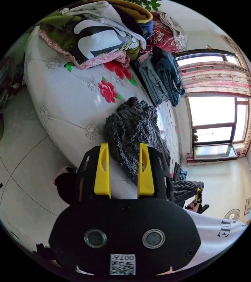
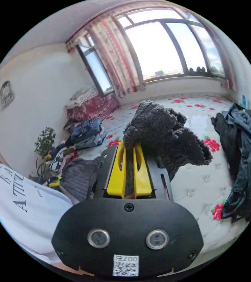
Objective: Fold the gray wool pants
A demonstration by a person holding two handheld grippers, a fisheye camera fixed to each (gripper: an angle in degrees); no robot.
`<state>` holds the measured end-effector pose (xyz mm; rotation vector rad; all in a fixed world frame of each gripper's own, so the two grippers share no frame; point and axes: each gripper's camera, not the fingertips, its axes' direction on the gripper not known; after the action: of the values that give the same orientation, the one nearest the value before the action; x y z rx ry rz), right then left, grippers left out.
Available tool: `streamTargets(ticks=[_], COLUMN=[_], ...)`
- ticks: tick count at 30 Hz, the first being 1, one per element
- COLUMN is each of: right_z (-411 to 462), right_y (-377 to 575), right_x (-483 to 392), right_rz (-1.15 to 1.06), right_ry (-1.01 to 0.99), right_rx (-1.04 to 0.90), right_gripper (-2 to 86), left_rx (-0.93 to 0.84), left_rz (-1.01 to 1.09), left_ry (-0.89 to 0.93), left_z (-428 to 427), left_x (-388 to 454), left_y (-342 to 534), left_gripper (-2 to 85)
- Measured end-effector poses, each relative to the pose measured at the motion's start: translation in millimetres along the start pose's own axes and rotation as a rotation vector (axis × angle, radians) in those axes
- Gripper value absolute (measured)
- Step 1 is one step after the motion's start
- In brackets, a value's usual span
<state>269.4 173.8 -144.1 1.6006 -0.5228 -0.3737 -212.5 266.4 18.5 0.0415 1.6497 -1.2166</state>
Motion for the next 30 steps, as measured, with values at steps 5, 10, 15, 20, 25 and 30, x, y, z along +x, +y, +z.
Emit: streamTargets(ticks=[5,10,15,20,25,30], right_z=[143,217,224,300,273,248], right_y=[69,138,132,159,144,136], right_x=[-164,-213,-229,-244,-250,-250], right_rz=[-0.399,-0.437,-0.470,-0.535,-0.582,-0.571], right_ry=[-0.209,-0.259,-0.160,-0.084,-0.118,-0.282], right_rx=[-0.418,-0.710,-0.619,-0.781,-0.688,-0.702], right_gripper=[4.7,6.2,7.2,5.3,1.3,1.1], left_rx=[-0.014,-0.016,-0.032,-0.040,-0.055,-0.041], left_rz=[0.000,-0.006,0.016,0.023,0.039,0.065], left_ry=[0.033,0.082,0.119,0.126,0.124,0.128], left_z=[14,14,11,12,10,1], left_x=[-10,-25,-38,-48,-60,-76], left_y=[-23,-37,-46,-52,-54,-50], left_gripper=[14.0,13.5,13.4,12.1,11.6,12.9])
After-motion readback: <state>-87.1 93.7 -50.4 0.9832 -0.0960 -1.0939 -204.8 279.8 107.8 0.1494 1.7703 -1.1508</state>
